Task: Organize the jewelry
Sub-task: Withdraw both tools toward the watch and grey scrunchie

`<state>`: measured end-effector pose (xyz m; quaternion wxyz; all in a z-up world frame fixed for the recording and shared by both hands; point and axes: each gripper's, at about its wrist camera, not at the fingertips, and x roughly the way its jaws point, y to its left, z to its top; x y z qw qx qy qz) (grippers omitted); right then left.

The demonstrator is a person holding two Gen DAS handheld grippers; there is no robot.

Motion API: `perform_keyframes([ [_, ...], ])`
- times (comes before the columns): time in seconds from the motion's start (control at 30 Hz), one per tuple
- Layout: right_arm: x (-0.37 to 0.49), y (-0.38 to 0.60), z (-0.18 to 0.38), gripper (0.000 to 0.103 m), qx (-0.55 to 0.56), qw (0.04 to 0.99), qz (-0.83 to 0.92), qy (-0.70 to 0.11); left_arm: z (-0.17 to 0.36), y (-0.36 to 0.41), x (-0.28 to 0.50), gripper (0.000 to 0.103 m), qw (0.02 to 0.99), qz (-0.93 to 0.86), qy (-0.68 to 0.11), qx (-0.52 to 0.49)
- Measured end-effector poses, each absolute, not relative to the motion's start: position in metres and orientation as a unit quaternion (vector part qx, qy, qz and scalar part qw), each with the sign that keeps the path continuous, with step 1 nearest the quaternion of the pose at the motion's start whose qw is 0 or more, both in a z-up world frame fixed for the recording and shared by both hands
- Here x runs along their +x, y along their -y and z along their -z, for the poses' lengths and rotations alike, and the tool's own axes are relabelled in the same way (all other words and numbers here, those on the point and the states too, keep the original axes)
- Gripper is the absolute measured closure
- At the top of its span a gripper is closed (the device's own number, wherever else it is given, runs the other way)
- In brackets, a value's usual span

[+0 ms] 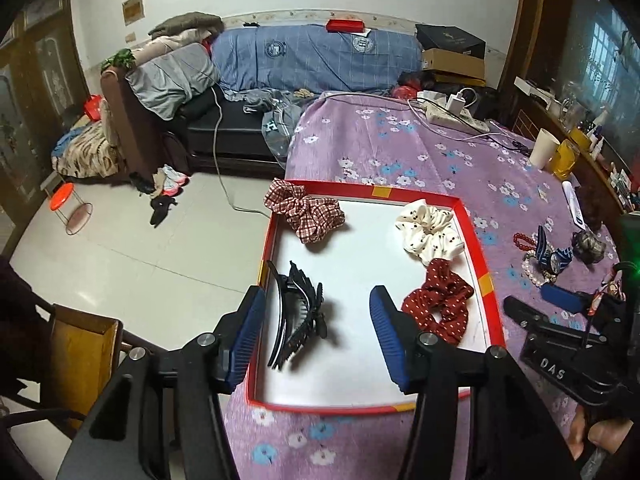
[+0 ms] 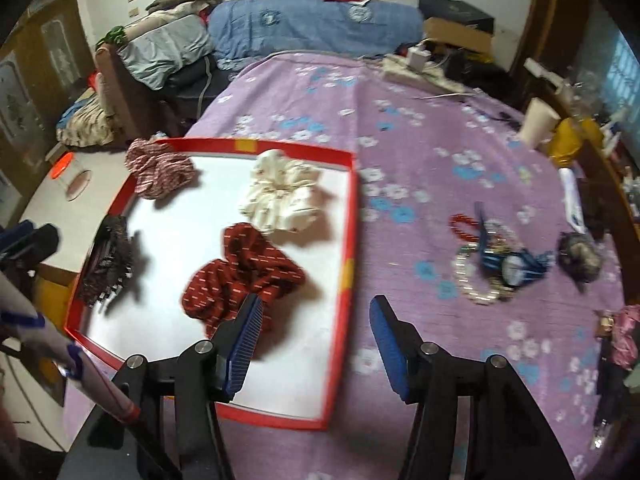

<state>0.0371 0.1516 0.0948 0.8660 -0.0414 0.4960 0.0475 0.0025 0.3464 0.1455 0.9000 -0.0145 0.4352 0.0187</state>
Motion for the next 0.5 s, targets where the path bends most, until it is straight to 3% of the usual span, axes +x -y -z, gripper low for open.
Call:
perform_keyframes([
  [0.5,-0.016,-0.063,-0.117,0.041,-0.039,0.882,-0.019,-0.470,-0.162,-0.240,-0.042,0.050,0.906,-0.022,-0.421,0.032],
])
